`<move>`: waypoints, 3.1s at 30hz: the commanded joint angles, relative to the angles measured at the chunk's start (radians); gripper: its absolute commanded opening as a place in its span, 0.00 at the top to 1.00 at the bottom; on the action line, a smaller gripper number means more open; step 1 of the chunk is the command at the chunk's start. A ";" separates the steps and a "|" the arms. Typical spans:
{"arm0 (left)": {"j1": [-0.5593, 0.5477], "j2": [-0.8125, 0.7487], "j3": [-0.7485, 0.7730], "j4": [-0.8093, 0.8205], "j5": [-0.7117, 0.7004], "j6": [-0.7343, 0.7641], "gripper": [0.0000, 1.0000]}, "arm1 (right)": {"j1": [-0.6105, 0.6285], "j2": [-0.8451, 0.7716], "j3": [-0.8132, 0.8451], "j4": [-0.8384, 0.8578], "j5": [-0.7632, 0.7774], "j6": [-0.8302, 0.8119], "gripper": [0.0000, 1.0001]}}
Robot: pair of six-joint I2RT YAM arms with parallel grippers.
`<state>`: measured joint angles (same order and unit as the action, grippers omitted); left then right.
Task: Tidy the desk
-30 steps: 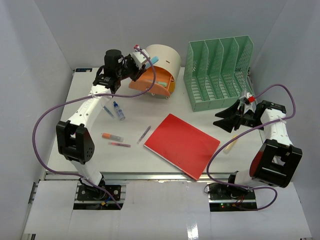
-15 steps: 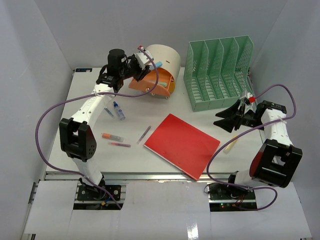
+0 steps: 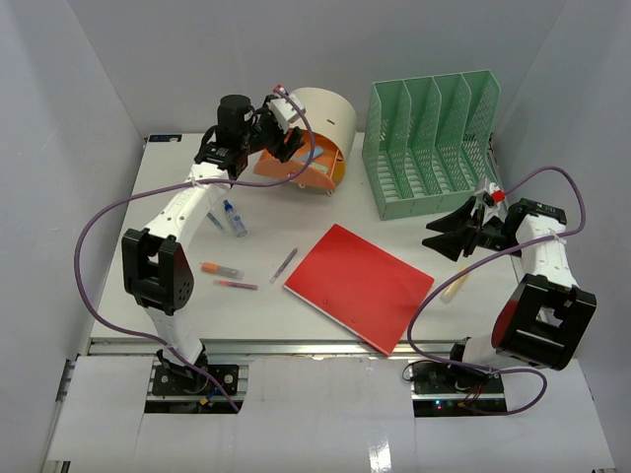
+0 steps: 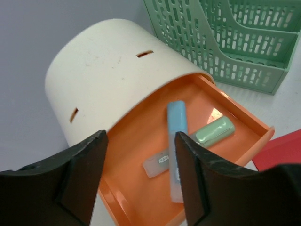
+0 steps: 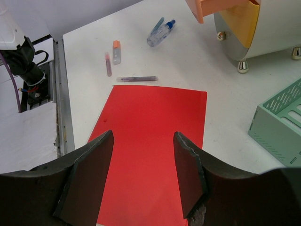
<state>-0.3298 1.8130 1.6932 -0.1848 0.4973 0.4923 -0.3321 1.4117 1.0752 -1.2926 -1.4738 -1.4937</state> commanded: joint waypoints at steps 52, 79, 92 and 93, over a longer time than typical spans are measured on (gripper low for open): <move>0.390 -0.323 -0.755 -0.558 -0.467 -1.499 0.40 | 0.090 -0.378 -0.265 0.989 0.419 1.073 0.24; 0.391 -0.026 -0.468 -0.555 -0.331 -1.421 1.00 | 0.088 -0.376 -0.271 0.982 0.418 1.056 0.24; 0.311 -0.384 -0.388 -0.368 -0.059 -1.713 1.00 | 0.087 -0.354 -0.277 0.987 0.421 1.049 0.24; 0.281 -0.377 -0.357 -0.348 -0.060 -1.756 1.00 | 0.087 -0.353 -0.278 0.988 0.422 1.049 0.24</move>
<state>0.0447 1.4558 1.2301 -0.6587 0.3327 -1.0449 -0.2462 1.0485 0.8034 -0.3331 -1.0491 -0.4412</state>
